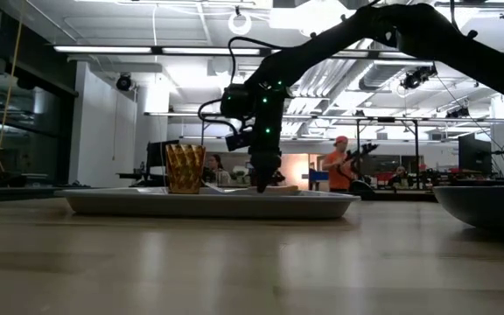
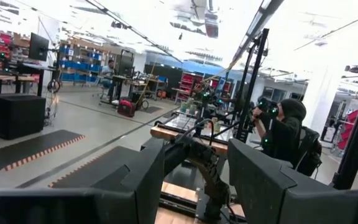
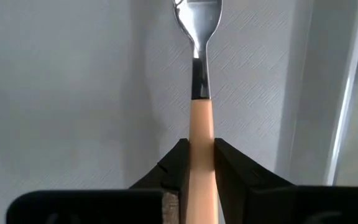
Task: Pick and place plate/cup/fork/spoon on tray
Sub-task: Put the yellow fork beside the brown glass on the gray tray, then put the blue plate below the yellow fork on the gray tray
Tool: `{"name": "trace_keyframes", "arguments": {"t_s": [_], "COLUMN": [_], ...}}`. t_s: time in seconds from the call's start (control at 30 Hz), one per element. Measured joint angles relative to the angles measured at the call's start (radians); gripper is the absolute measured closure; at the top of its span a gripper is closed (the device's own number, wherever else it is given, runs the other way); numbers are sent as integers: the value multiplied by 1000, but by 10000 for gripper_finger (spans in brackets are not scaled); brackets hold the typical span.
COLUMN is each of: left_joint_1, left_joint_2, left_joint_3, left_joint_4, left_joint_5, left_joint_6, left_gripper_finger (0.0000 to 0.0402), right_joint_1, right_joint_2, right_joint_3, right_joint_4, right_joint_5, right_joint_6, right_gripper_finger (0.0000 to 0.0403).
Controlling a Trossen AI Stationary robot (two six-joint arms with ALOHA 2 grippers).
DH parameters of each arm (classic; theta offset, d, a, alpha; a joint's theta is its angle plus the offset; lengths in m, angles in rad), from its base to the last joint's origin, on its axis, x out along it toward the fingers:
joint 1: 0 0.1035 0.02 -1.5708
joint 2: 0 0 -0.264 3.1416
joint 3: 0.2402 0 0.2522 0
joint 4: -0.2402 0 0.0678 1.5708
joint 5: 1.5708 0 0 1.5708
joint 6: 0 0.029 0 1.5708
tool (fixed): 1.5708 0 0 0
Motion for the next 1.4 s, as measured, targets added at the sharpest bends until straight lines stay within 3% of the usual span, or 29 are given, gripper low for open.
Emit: {"name": "trace_keyframes", "arguments": {"t_s": [0.5,0.87,1.03,1.27,1.4], "left_joint_1": [0,0,0,0,0], "left_joint_2": [0,0,0,0,0], "left_joint_3": [0,0,0,0,0], "left_joint_4": [0,-1,-1,-2,-2], "left_joint_5": [0,0,0,0,0], "left_joint_6": [0,0,0,0,0], "left_gripper_finger": [234,234,234,234,234], "right_joint_1": [-1,-8,-49,-141,-142], "right_joint_2": [0,-41,-114,-230,-359], "right_joint_3": [-1,-2,-2,-7,-126], "right_joint_4": [7,-10,-115,-374,-385], "right_joint_5": [-49,-38,-134,-473,-589], "right_joint_6": [48,85,103,222,224], "right_gripper_finger": [315,248,226,224,224]}}
